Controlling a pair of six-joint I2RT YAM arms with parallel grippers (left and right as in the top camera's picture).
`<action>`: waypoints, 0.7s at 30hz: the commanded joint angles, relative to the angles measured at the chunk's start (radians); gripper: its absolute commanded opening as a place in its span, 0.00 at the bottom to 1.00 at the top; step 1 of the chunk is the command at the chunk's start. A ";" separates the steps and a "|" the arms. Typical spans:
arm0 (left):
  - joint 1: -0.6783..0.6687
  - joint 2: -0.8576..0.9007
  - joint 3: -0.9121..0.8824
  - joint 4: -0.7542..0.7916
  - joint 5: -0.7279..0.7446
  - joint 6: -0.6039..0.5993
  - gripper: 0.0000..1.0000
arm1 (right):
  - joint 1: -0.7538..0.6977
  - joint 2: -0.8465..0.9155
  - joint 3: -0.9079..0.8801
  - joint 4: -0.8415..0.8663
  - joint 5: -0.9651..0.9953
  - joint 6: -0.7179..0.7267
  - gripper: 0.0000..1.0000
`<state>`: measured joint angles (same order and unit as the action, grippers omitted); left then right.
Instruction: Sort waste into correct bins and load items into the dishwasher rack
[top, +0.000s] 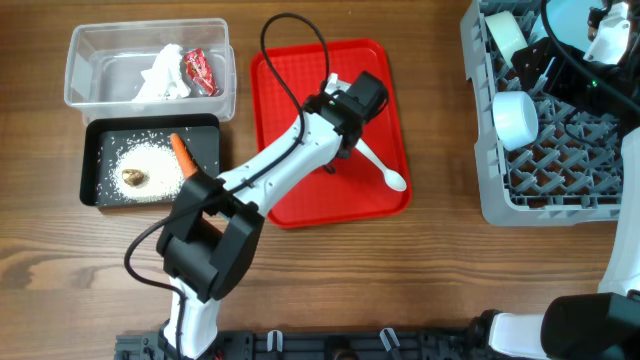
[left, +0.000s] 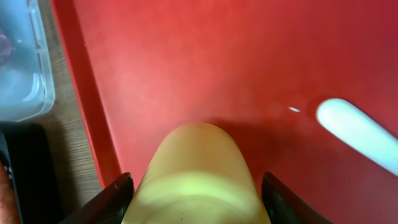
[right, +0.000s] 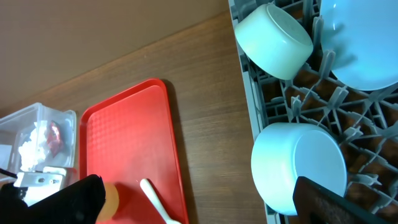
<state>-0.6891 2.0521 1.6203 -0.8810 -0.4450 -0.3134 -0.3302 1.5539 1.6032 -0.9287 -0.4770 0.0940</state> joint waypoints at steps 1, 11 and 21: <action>-0.014 -0.016 -0.011 0.006 -0.009 -0.043 0.54 | 0.009 0.015 -0.010 -0.004 0.010 0.014 1.00; -0.014 -0.016 -0.011 0.005 0.008 -0.062 0.58 | 0.010 0.015 -0.010 -0.004 0.010 0.014 0.99; -0.014 -0.016 -0.011 0.005 0.133 -0.061 0.63 | 0.009 0.015 -0.010 -0.004 0.010 0.014 1.00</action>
<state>-0.7025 2.0521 1.6203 -0.8783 -0.3729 -0.3584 -0.3302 1.5539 1.6032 -0.9314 -0.4770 0.0940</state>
